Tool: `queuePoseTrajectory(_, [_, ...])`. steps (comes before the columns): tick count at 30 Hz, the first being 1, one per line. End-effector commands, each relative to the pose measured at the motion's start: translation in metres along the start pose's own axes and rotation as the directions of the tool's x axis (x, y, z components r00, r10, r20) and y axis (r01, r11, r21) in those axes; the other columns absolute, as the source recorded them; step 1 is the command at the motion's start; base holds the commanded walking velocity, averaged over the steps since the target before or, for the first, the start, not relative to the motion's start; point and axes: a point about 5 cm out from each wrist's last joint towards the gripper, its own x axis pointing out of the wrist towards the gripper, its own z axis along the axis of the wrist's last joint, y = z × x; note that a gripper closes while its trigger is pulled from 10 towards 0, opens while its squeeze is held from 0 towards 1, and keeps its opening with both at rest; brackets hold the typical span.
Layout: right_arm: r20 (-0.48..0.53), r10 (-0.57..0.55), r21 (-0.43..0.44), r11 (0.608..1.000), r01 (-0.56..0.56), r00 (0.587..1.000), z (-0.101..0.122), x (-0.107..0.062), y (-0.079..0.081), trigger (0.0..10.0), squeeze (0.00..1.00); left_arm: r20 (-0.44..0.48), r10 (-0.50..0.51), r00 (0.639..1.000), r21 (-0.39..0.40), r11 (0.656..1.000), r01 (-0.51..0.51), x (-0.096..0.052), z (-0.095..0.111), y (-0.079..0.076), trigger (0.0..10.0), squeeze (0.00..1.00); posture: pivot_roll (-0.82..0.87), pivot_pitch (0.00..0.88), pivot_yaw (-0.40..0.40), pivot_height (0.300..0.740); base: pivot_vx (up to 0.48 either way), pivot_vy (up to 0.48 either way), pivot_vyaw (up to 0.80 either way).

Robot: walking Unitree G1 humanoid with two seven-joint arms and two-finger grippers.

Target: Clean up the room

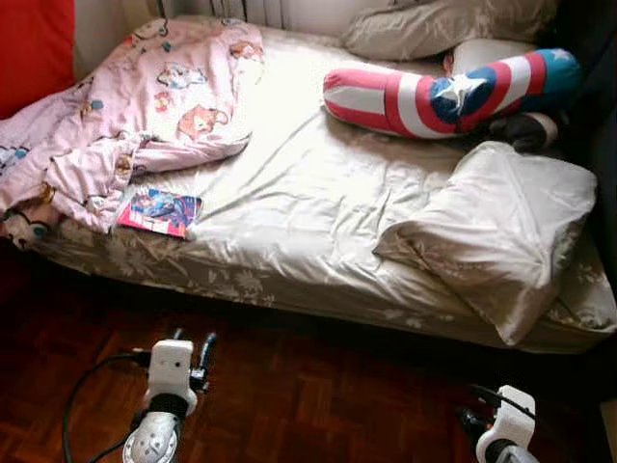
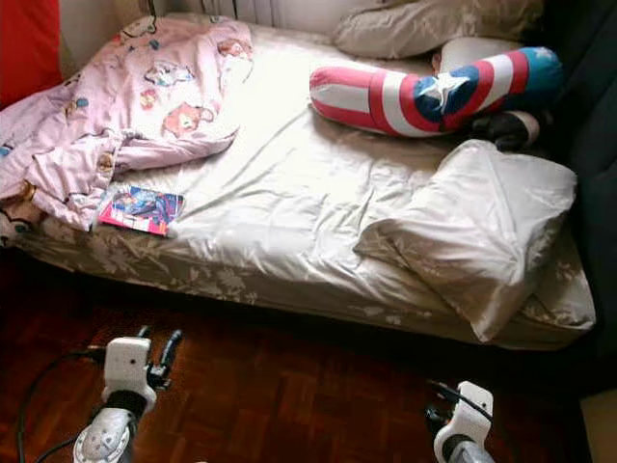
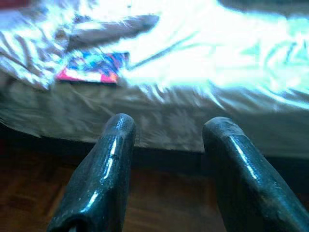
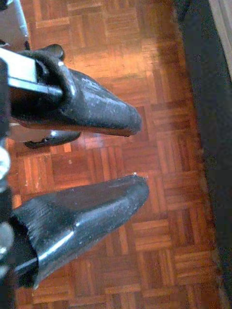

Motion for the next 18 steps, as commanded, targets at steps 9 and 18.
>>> queuePoseTrajectory(9, [-0.031,-0.02,-0.001,1.0,0.02,0.999,-0.009,-0.008,-0.019,10.0,0.0,0.043,-0.048,0.998,0.022,0.999,0.048,-0.017,0.009,-0.003,10.0,0.0,0.08,0.098,-0.134,0.74,0.0,0.0,0.0])
queuePoseTrajectory(18, [-0.048,-0.044,-0.004,0.999,0.044,0.998,-0.008,-0.014,-0.036,10.0,0.0,0.046,-0.257,0.965,0.059,0.965,0.254,0.003,0.031,-0.01,10.0,0.0,0.08,0.116,-0.139,0.74,0.0,0.0,0.0])
